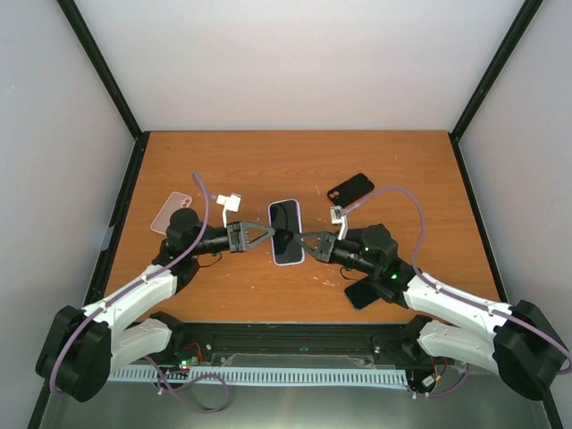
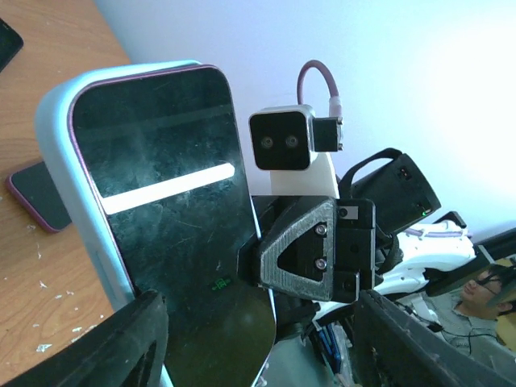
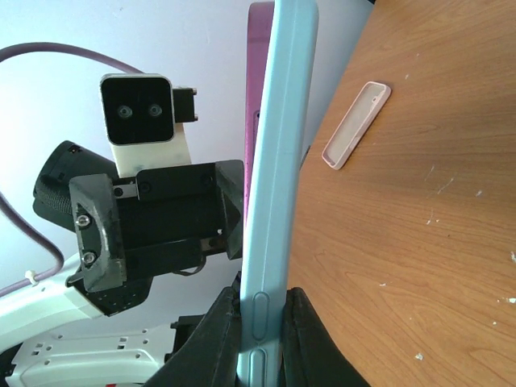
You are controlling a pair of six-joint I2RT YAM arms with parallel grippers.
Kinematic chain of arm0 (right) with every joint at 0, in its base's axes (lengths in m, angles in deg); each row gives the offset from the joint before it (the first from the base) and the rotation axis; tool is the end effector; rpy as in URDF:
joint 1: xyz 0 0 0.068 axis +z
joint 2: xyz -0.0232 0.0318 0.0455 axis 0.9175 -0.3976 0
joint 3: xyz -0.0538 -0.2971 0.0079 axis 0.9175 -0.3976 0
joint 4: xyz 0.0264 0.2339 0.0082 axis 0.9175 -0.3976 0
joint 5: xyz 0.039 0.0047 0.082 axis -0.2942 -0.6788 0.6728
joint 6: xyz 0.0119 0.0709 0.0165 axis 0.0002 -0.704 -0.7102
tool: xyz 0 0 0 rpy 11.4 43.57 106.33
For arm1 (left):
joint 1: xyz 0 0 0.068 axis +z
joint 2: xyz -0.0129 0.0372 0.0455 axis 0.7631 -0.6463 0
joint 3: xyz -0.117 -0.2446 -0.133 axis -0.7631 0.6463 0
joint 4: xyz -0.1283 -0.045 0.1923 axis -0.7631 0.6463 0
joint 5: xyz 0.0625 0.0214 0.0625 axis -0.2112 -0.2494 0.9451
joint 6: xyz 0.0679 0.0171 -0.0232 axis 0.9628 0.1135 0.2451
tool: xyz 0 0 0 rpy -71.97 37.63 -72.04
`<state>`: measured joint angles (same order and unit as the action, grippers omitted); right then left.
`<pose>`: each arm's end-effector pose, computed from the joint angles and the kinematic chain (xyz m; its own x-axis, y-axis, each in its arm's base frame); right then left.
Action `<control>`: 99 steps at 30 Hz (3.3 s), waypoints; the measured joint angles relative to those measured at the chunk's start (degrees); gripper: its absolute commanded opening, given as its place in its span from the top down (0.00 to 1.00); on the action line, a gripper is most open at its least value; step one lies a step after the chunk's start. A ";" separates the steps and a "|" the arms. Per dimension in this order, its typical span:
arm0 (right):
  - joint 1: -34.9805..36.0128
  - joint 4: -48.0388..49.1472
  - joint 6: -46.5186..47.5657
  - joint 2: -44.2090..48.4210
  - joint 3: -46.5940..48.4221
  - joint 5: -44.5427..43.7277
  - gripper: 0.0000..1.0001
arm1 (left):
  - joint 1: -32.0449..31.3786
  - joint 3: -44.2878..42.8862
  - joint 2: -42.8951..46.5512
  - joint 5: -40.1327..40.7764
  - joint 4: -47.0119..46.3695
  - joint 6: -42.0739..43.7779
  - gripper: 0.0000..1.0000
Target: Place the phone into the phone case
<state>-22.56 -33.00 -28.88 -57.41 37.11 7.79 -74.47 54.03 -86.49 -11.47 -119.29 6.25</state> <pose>0.1349 0.1653 0.2824 -0.8206 0.2810 -0.4977 -0.4352 0.2572 0.8628 0.1567 -0.1262 0.2891 -0.8425 -0.1729 -0.5101 0.4942 0.1284 -0.8598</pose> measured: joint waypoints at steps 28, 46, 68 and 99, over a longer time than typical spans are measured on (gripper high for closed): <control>0.02 3.87 -1.68 0.61 -0.59 1.79 0.93 | 0.26 2.21 -7.04 -3.19 -12.66 -7.65 0.86; 0.11 -8.33 3.30 10.01 1.14 -1.25 0.28 | 0.24 4.17 -5.92 -9.18 -13.64 -5.11 1.00; 0.11 -31.52 14.56 2.93 17.73 -3.04 0.63 | 0.24 1.01 -2.47 -15.63 0.98 5.97 1.00; 0.02 -29.35 14.05 3.32 9.51 0.68 0.23 | 0.09 -5.33 -5.86 -4.96 8.96 6.69 1.00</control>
<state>-22.54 -62.35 -14.82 -54.09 46.62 8.47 -74.38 48.70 -92.35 -16.44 -110.33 12.94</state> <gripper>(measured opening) 0.809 0.112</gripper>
